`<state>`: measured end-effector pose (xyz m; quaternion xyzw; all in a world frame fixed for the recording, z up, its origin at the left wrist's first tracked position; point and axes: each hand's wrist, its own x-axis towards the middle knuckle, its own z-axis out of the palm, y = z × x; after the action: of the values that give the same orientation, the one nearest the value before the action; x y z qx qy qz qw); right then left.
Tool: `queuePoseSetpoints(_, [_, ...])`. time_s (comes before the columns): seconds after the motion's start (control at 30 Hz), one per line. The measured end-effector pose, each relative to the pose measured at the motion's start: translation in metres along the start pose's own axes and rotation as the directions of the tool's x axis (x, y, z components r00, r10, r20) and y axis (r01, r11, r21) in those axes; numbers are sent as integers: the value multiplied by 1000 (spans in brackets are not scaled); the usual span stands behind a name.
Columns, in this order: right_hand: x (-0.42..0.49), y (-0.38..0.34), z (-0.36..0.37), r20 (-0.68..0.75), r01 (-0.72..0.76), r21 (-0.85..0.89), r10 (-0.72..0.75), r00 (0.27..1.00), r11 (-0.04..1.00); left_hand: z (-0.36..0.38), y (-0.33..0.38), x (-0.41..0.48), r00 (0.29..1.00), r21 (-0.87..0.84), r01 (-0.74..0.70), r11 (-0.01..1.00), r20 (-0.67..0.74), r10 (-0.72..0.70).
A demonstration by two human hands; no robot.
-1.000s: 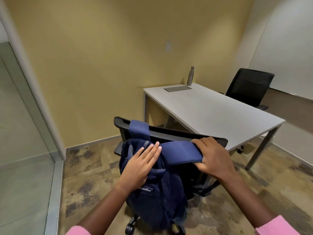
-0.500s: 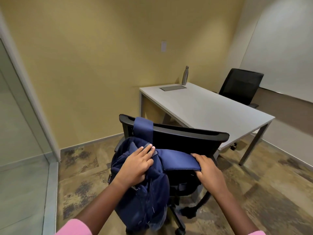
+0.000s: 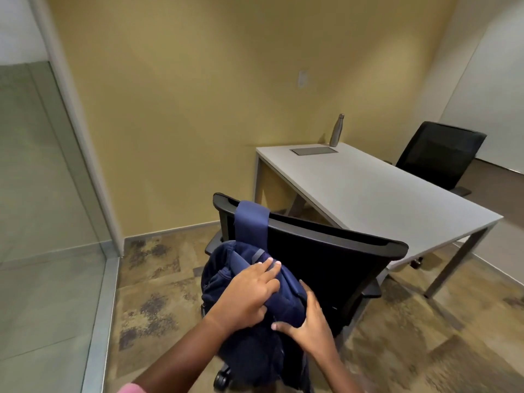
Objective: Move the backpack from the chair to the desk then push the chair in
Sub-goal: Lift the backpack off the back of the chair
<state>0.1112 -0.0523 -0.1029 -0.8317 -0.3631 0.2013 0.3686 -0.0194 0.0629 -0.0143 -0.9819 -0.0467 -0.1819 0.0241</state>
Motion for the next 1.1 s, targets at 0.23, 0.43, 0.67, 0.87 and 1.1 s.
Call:
queuePoseSetpoints(0.23, [-3,-3,23,-177,63,109,-43,983,992,8,6,-1,995,25,76,997,-63,-74])
queuePoseSetpoints(0.43, [6,-10,32,-298,-105,101,130,946,989,11,-4,5,999,-48,-17,999,-38,15])
queuePoseSetpoints(0.67, [5,-17,37,-369,-170,77,186,911,983,0,-53,12,988,-193,-151,969,-74,139])
queuePoseSetpoints(0.87, [0,-24,45,-457,-200,158,251,853,967,-21,-103,64,991,-51,-117,992,64,121])
queuePoseSetpoints(1.1, [-4,-31,53,-519,-206,194,279,808,959,-21,-130,86,939,-64,-320,945,110,326])
